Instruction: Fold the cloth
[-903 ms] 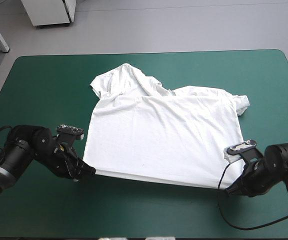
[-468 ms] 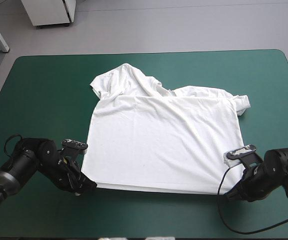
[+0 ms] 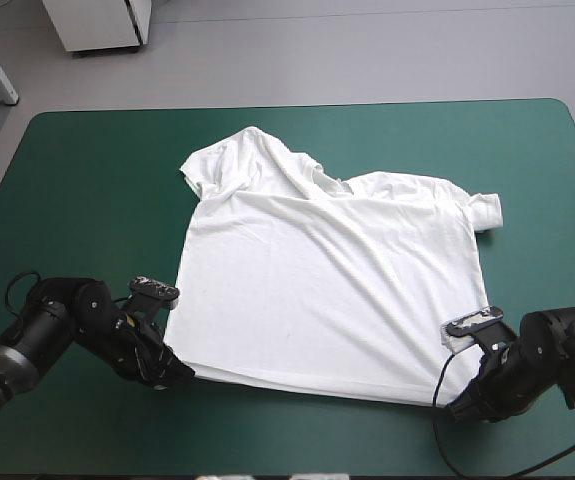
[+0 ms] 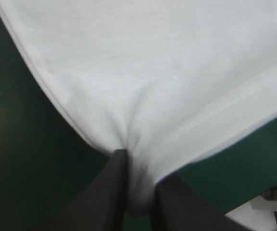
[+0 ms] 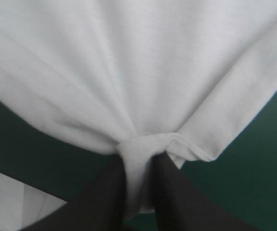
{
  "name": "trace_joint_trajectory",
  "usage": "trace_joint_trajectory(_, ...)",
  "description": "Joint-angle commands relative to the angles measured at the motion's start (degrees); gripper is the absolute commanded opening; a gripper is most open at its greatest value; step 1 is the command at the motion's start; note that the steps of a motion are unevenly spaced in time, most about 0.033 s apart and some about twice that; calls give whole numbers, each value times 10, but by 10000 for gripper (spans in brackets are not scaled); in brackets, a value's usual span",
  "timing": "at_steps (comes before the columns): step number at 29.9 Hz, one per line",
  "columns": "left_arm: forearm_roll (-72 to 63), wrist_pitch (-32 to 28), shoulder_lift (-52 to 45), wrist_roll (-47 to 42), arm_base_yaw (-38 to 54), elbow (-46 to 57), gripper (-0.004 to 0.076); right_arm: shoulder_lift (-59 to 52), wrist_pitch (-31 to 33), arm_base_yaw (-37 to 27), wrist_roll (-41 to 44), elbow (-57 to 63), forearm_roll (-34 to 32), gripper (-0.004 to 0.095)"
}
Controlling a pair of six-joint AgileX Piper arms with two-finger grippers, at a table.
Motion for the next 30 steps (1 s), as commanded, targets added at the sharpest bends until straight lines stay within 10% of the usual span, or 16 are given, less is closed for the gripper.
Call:
trace_joint_trajectory(1, -28, 22, -14, 5, -3, -13, 282, -11, 13, 1, -10, -11, 10, 388)
trace_joint_trajectory(6, -43, 53, -40, 5, -3, -13, 392, -47, 28, 25, 5, -12, -18, 532)
trace_joint_trajectory(18, -23, 85, -227, -62, -3, -13, 391, -151, 27, 46, 55, -17, -49, 531)
trace_joint_trajectory(30, 20, 64, -199, -25, -3, 40, 391, -151, 26, 46, 55, -22, -64, 531)
